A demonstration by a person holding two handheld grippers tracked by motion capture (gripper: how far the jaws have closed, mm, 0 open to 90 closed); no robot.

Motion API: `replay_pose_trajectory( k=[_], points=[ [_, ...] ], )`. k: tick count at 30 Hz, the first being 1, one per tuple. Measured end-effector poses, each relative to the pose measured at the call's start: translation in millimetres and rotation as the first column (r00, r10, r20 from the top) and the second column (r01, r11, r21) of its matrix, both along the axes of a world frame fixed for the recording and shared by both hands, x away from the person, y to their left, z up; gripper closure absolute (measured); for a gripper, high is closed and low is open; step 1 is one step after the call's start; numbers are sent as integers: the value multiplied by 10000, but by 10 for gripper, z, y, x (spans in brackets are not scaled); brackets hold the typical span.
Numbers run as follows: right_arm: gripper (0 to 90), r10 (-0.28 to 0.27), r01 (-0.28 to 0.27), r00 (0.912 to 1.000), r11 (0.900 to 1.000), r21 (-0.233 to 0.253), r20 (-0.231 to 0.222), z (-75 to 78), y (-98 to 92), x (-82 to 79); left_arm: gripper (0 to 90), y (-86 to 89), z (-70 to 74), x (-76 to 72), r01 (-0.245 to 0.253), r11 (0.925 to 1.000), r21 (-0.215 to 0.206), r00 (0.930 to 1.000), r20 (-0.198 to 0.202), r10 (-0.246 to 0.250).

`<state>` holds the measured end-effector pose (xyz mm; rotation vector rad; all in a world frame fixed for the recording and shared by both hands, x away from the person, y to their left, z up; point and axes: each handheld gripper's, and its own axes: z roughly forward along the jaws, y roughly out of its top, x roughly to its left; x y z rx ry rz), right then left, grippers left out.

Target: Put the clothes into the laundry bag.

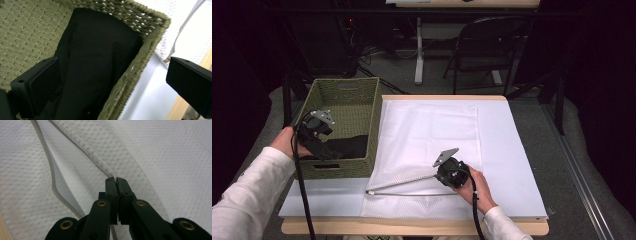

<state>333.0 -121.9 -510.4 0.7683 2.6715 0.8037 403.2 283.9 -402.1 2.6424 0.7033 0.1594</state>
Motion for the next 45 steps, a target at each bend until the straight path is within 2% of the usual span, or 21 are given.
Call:
replay_pose_trajectory(
  k=[6, 9, 20, 25, 33, 38, 40, 45],
  points=[
    [891, -70, 70, 10000, 10000, 6, -46, -5, 7, -8, 2, -3, -78, 123, -34, 9989, 467, 9998, -209, 43],
    [891, -31, 31, 10000, 10000, -10, -9, -5, 3, -3, 1, 13, -144, 224, -177, 9960, 880, 9992, -328, 206],
    [891, -32, 33, 10000, 10000, 4, -4, -6, -8, 2, 27, 28, -313, 413, 62, 9878, 1557, 9954, -954, 88],
    [891, -24, 24, 10000, 10000, -36, 9, -5, -4, -1, 75, 9, -400, 483, 189, 9843, 1756, 9929, -1193, 23],
    [891, -26, 26, 10000, 10000, -49, 17, -9, -4, -3, 149, -20, -498, 525, 408, 9710, 2354, 9901, -1402, -76],
    [891, 31, -30, 10000, 10000, -93, 57, -21, 4, -1, 206, 7, -548, 569, 402, 9699, 2400, 9867, -1627, -6],
    [891, -18, 18, 10000, 10000, -91, 8, -22, 4, -2, 231, 21, -575, 585, 442, 9667, 2519, 9810, -1938, 56],
    [891, 33, -33, 10000, 9999, -162, -12, -23, 11, -7, 312, 25, -596, 589, 467, 9667, 2515, 9780, -2086, 70]
  ],
)
